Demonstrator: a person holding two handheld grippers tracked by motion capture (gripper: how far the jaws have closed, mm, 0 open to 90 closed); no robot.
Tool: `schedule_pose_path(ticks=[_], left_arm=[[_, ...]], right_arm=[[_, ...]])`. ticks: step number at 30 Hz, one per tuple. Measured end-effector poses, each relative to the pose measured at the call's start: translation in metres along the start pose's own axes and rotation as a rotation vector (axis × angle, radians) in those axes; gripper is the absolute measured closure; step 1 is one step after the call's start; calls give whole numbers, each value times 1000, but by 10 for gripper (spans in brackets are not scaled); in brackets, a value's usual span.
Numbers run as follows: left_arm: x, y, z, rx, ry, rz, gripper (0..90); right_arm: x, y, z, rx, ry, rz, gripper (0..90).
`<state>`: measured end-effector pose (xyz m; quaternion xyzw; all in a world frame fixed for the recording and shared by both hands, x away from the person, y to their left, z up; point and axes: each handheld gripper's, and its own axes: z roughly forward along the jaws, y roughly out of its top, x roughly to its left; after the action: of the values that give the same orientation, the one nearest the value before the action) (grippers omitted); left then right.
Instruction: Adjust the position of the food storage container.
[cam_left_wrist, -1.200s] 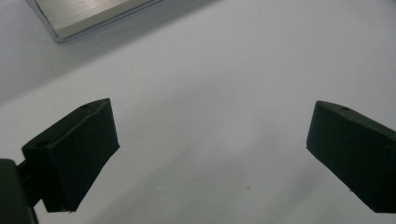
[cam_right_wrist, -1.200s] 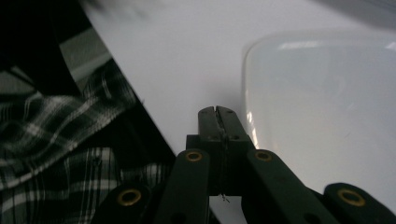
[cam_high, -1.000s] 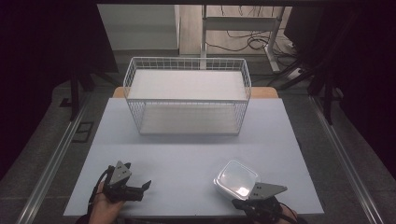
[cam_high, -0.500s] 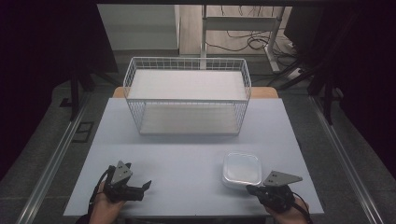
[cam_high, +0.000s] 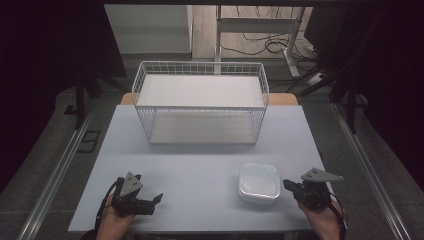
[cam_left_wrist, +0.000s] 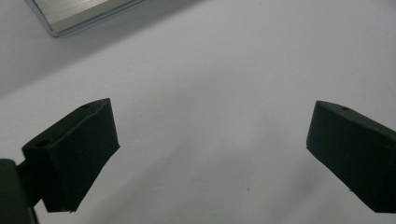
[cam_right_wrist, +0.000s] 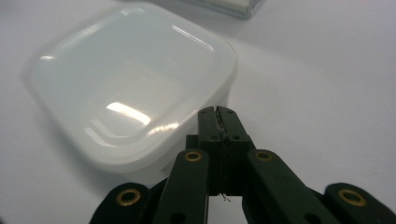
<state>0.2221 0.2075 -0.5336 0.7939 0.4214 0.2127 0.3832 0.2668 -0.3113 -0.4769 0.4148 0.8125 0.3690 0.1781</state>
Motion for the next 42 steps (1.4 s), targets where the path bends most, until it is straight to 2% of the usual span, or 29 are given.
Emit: schedule_pose_path(ticks=[3,5,12,20,32,35,39,41,42], left_arm=[[0,0,0,0,-1,0,17],[0,0,0,-2,0,-1,17],[1,0,1,-5,-1,-7,18],[0,0,1,0,-7,3,22],[0,0,0,1,-11,3,23],[0,0,0,0,-15,1,24],[1,1,-2,-4,-29,-7,27],[1,1,-2,-5,-47,-19,31],[1,1,-3,-3,-56,-24,33]], right_arm=[[-3,3,13,24,11,17,892],[-3,6,17,19,30,23,892],[9,16,34,29,108,26,893],[40,30,58,54,201,-9,893],[83,53,91,69,285,-93,893],[90,54,95,70,299,-107,893],[86,54,86,28,264,-124,888],[81,53,78,-3,242,-135,841],[79,52,72,-21,231,-143,786]])
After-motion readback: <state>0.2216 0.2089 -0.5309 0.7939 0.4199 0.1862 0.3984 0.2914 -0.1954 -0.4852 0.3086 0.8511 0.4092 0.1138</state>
